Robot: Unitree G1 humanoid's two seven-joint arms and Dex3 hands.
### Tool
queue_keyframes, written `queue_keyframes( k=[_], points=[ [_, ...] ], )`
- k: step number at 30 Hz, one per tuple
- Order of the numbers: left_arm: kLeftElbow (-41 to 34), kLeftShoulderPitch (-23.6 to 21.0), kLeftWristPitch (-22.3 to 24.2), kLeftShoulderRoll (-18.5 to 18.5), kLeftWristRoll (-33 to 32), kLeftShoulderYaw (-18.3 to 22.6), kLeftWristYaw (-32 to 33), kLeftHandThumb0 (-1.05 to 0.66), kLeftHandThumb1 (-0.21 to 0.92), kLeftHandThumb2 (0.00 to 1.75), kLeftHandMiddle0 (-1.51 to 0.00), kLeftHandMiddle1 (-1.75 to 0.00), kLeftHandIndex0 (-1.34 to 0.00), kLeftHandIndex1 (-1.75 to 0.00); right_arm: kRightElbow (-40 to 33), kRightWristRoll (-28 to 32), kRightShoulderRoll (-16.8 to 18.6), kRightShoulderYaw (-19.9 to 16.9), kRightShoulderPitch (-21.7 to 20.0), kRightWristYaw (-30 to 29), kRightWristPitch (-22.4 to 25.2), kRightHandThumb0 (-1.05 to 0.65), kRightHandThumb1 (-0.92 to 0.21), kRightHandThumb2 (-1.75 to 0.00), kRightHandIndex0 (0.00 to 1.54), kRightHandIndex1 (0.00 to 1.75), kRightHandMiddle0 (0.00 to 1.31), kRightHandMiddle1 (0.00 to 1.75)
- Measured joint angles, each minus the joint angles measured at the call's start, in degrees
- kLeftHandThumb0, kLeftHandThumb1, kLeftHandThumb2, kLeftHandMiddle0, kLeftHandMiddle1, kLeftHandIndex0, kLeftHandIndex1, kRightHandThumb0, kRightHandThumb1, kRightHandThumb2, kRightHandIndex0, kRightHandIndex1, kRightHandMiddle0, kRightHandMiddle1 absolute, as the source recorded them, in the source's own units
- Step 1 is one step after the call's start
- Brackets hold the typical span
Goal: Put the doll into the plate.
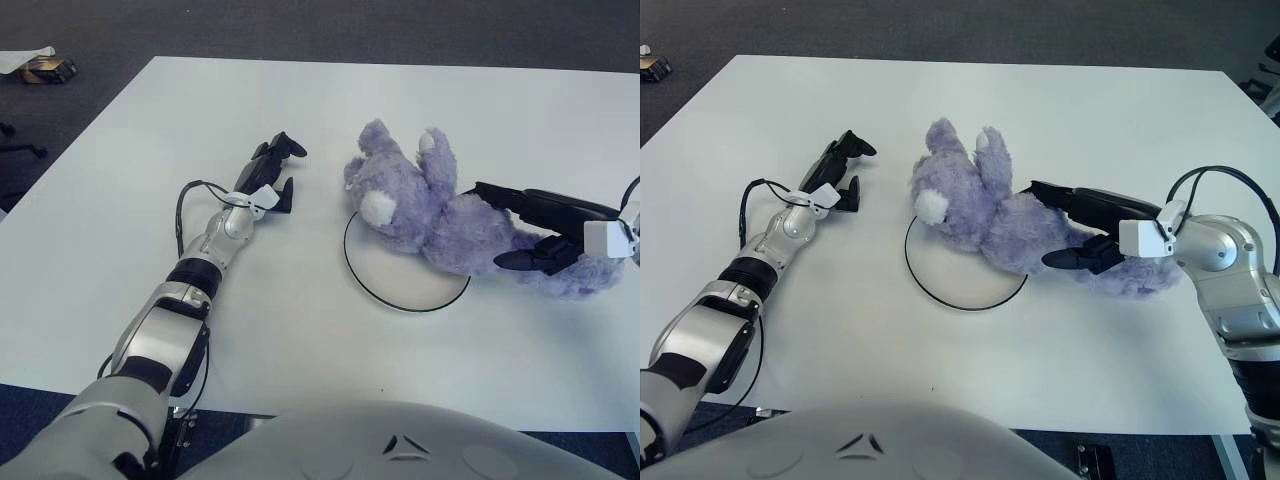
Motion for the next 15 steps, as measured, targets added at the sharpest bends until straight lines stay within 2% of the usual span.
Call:
queue_keyframes(
  k=[7, 15],
  points=[
    [0.88, -0.25, -0.73, 0.00, -0.04, 0.13, -0.27, 0.26, 0.34, 1.64, -0.01, -1.28, 0.00, -1.57, -0.01, -1.53, -0.05, -1.51, 2.01, -1.64, -1.76, -0.99, -0.92, -0.66, 0.00, 0.28, 0.00, 0.78],
    [2.68, -0.99, -2.12, 0.07, -0.01, 0.02, -0.35, 0.26, 0.31, 1.64, 0.00, -1.28, 0.00, -1.58, -1.29, -1.83, -0.02, -2.92, 3.82, -2.85, -1.41, -0.99, -0.92, -0.63, 0.02, 0.31, 0.00, 0.81]
  ],
)
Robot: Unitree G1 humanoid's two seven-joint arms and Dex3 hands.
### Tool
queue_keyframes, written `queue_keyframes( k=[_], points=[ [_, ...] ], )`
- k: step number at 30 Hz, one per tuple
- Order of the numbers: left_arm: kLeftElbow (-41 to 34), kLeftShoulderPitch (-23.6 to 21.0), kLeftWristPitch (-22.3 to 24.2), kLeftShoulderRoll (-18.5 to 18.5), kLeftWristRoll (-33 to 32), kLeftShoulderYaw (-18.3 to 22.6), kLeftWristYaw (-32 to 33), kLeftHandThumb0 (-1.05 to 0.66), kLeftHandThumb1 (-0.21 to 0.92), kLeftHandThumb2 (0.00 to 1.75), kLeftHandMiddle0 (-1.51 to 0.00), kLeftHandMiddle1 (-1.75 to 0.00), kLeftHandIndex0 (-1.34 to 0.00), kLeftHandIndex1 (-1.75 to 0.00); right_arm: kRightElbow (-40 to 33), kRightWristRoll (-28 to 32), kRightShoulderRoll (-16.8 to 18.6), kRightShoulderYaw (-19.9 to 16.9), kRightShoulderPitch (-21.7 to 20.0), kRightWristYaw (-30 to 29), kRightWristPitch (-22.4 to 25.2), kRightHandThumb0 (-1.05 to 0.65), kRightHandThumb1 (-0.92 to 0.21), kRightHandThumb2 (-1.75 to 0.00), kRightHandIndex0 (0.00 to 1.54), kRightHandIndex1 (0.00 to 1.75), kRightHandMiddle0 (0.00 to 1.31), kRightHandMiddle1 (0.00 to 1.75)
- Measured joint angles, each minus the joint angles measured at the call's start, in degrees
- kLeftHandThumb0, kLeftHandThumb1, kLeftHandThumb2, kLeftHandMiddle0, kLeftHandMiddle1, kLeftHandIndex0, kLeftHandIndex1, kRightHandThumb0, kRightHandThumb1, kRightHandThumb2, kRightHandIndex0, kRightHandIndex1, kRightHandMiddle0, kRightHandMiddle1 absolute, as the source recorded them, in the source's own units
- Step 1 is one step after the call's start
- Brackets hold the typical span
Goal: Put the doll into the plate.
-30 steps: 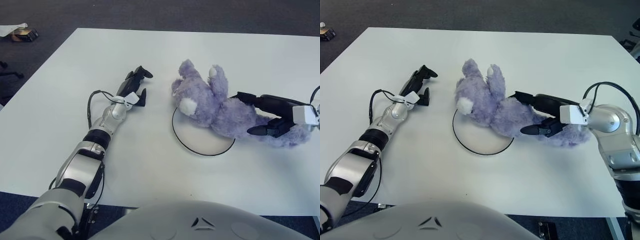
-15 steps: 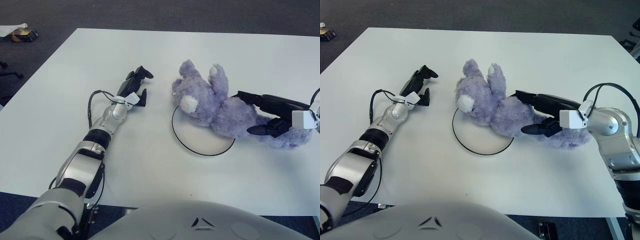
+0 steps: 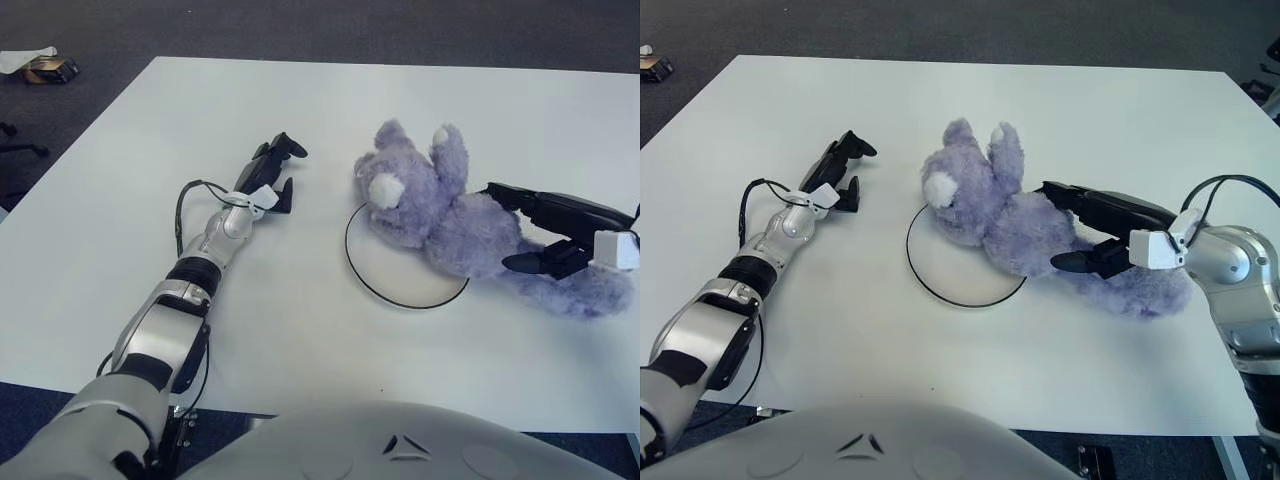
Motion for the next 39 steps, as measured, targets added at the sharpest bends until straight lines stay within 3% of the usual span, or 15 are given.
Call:
queue_keyframes(
  k=[13, 15, 19, 25, 27, 28, 31, 32, 34, 36, 39],
  points=[
    [2.26, -1.05, -1.49, 0.11, 0.64, -0.94, 1.21, 0.24, 0.26, 1.61, 0.00, -1.29, 0.00, -1.54, -1.98, -0.49, 0.07, -0.67, 0.92, -1.01, 2.66, -0.96, -0.92, -0.58, 0.03, 0.34, 0.00, 0.80],
    [2.57, -1.23, -1.71, 0.14, 0.67, -1.08, 1.35, 0.24, 0.26, 1.61, 0.00, -1.29, 0.00, -1.53, -2.32, -0.71, 0.11, -0.77, 1.00, -1.32, 3.35, -0.95, -0.92, -0.56, 0.04, 0.43, 0.00, 0.83],
    [3.13, -1.48, -2.07, 0.25, 0.68, -1.22, 1.40, 0.25, 0.27, 1.62, 0.00, -1.27, 0.00, -1.54, -3.37, -1.96, 0.98, -1.07, 1.17, -2.94, 5.06, -0.90, -0.92, -0.55, 0.03, 0.85, 0.00, 1.04],
    [3.57, -1.61, -2.53, 0.34, 0.59, -1.22, 1.31, 0.26, 0.29, 1.63, 0.00, -1.26, 0.00, -1.55, -3.30, -3.25, 3.95, -1.01, 1.36, -5.99, 4.91, -0.87, -0.92, -0.52, 0.02, 1.18, 0.00, 1.26],
    [3.71, -1.66, -2.58, 0.34, 0.51, -1.22, 1.23, 0.26, 0.30, 1.63, 0.00, -1.26, 0.00, -1.57, -3.30, -3.32, 4.64, -1.03, 1.52, -6.71, 4.78, -0.82, -0.90, -0.49, 0.01, 1.46, 0.01, 1.36],
    [3.77, -1.68, -2.59, 0.34, 0.49, -1.22, 1.22, 0.26, 0.30, 1.63, 0.00, -1.26, 0.00, -1.57, -3.30, -3.53, 5.18, -1.04, 1.60, -7.28, 4.78, -0.81, -0.89, -0.49, 0.01, 1.51, 0.01, 1.38],
    [3.79, -1.70, -2.61, 0.33, 0.49, -1.21, 1.22, 0.26, 0.31, 1.63, 0.00, -1.27, 0.00, -1.58, -3.31, -4.48, 6.44, -1.04, 1.77, -8.56, 4.95, -0.74, -0.81, -0.57, 0.01, 1.67, 0.04, 1.51],
    [3.79, -1.71, -2.61, 0.32, 0.49, -1.21, 1.22, 0.26, 0.31, 1.63, 0.00, -1.27, 0.00, -1.58, -3.32, -4.71, 6.83, -1.04, 1.81, -8.94, 5.08, -0.61, -0.76, -0.65, 0.03, 1.70, 0.17, 1.57],
    [3.80, -1.71, -2.62, 0.32, 0.49, -1.21, 1.23, 0.27, 0.32, 1.64, 0.00, -1.27, 0.00, -1.58, -3.70, -5.13, 7.50, -1.03, 1.77, -9.49, 6.03, -0.51, -0.69, -0.76, 0.06, 1.72, 0.29, 1.63],
    [3.80, -1.71, -2.62, 0.32, 0.49, -1.22, 1.26, 0.27, 0.32, 1.64, 0.00, -1.27, 0.00, -1.59, -4.55, -5.75, 8.52, -1.03, 1.71, -10.50, 7.34, -0.21, -0.55, -0.97, 0.21, 1.74, 0.44, 1.63],
    [3.80, -1.72, -2.62, 0.32, 0.51, -1.26, 1.37, 0.27, 0.32, 1.64, 0.00, -1.26, 0.00, -1.60, -5.77, -7.35, 10.66, -1.01, 1.67, -13.09, 7.98, -0.07, -0.40, -1.20, 0.37, 1.74, 0.51, 1.69]
  ],
)
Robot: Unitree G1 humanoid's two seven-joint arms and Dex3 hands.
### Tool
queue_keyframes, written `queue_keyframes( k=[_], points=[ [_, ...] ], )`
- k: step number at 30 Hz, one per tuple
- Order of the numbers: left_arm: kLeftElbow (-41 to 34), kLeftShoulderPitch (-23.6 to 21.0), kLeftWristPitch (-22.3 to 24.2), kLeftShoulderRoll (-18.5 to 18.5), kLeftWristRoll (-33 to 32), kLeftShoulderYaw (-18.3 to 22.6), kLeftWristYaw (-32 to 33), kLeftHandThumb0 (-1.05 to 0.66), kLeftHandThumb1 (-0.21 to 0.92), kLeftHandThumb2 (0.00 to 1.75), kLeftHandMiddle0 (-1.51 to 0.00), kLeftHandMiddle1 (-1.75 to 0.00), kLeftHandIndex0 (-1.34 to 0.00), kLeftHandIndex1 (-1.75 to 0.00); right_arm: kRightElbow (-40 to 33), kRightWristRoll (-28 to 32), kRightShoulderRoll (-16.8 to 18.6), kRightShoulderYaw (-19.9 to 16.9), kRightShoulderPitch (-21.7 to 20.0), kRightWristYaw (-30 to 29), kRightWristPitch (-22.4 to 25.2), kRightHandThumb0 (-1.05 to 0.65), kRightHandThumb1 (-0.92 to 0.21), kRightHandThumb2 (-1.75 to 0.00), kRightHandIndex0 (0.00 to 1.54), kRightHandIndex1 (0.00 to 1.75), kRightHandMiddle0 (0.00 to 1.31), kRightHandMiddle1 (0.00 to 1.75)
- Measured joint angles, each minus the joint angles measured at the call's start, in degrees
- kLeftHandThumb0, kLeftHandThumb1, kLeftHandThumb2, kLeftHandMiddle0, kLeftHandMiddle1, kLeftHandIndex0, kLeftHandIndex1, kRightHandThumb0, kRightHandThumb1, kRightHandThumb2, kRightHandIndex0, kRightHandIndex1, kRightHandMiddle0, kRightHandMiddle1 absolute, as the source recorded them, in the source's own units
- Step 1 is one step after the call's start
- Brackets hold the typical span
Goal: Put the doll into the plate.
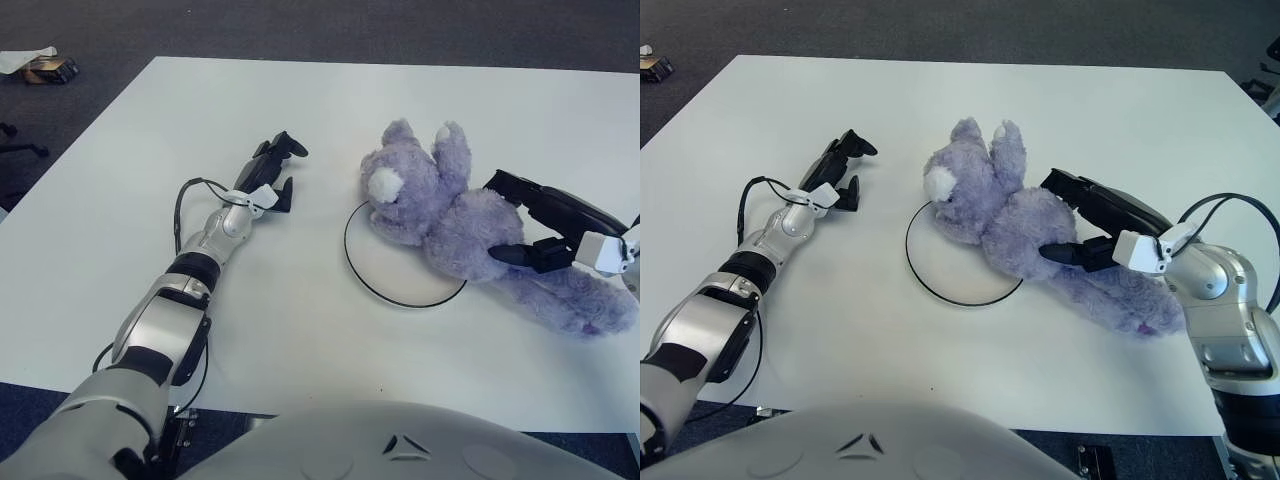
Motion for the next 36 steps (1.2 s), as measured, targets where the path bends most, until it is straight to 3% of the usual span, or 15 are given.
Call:
queue_keyframes(
  k=[4, 10, 25, 36],
  points=[
    [-0.01, -0.01, 0.02, -0.01, 0.00, -0.01, 0.00, 0.27, 0.32, 1.63, 0.00, -1.26, 0.00, -1.59, -0.37, -3.16, 3.02, 0.07, 0.03, -4.59, -1.83, -0.02, -0.21, -1.42, 0.64, 1.68, 0.55, 1.73],
    [0.00, -0.02, 0.06, -0.07, -0.01, -0.01, 0.00, 0.27, 0.31, 1.63, 0.00, -1.26, 0.00, -1.58, 0.59, -6.84, 7.24, 0.30, 0.12, -11.39, -7.98, 0.00, -0.12, -1.49, 0.79, 1.59, 0.56, 1.75],
    [-0.18, -0.04, 0.21, -0.12, 0.04, -0.25, 0.11, 0.25, 0.29, 1.62, -0.01, -1.30, 0.00, -1.58, 5.61, -10.00, 10.00, 0.74, 0.08, -18.01, -17.32, 0.00, -0.11, -1.50, 0.84, 1.56, 0.55, 1.75],
    [-0.23, -0.12, 0.24, 0.14, 0.66, -0.85, 1.16, 0.24, 0.27, 1.61, -0.03, -1.32, 0.00, -1.59, 8.36, -13.22, 10.75, 0.95, -1.22, -21.79, -21.39, 0.00, 0.04, -1.66, 0.94, 1.56, 0.66, 1.75]
  ],
)
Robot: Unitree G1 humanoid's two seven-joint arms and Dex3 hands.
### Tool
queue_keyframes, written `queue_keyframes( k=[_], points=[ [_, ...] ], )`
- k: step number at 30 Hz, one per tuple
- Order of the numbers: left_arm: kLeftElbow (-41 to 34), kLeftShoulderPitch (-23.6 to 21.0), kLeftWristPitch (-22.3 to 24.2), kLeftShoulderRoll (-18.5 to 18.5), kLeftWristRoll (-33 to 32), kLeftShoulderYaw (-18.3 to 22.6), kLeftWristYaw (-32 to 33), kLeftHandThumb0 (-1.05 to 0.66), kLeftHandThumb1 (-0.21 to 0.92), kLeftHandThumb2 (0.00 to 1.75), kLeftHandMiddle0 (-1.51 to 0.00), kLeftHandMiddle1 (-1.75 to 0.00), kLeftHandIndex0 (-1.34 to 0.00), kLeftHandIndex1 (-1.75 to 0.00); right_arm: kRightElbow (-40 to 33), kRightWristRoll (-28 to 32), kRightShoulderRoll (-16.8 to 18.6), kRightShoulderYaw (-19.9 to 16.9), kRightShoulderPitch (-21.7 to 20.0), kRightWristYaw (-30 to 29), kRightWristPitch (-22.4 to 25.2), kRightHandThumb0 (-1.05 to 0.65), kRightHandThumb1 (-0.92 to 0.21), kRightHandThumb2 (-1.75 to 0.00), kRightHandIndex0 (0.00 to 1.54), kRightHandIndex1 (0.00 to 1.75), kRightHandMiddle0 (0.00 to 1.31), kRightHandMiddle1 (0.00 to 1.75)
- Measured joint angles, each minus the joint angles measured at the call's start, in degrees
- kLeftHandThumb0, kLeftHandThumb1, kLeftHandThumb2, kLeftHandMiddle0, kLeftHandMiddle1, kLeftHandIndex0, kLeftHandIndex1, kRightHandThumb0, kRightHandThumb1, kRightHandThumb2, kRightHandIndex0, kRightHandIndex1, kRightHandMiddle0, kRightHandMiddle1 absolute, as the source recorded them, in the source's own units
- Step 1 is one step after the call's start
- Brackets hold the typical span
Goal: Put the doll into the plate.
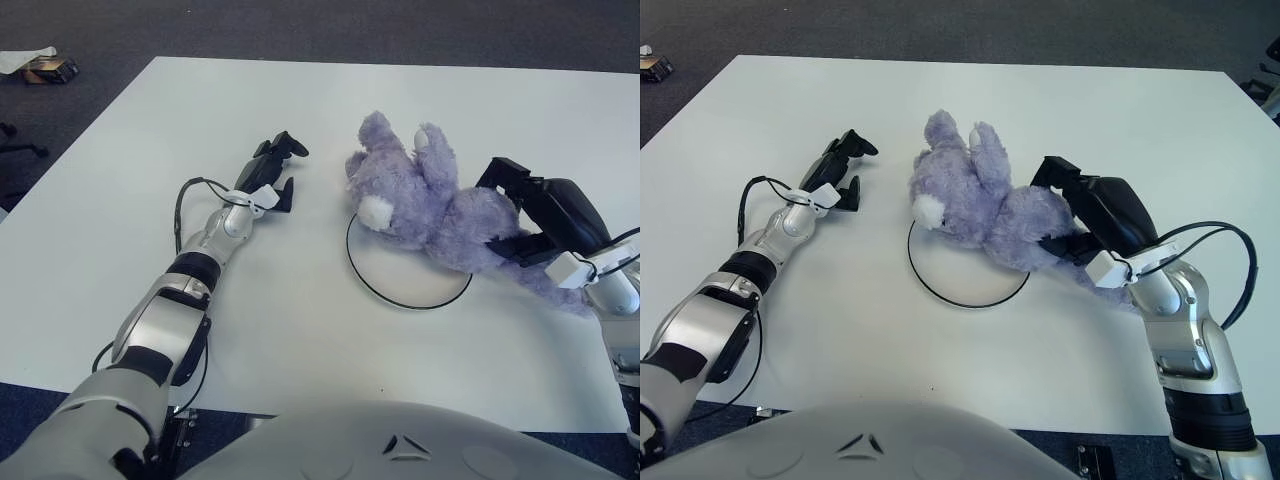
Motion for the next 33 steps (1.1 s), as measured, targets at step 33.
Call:
queue_keyframes(
  k=[33],
  points=[
    [-0.15, -0.37, 0.06, 0.12, 0.79, -0.76, 1.19, 0.23, 0.26, 1.59, -0.04, -1.35, 0.00, -1.57, 26.68, -30.13, 1.18, -0.21, -13.71, -53.15, -36.78, 0.00, -0.10, -1.53, 0.82, 1.62, 0.54, 1.75]
  ],
)
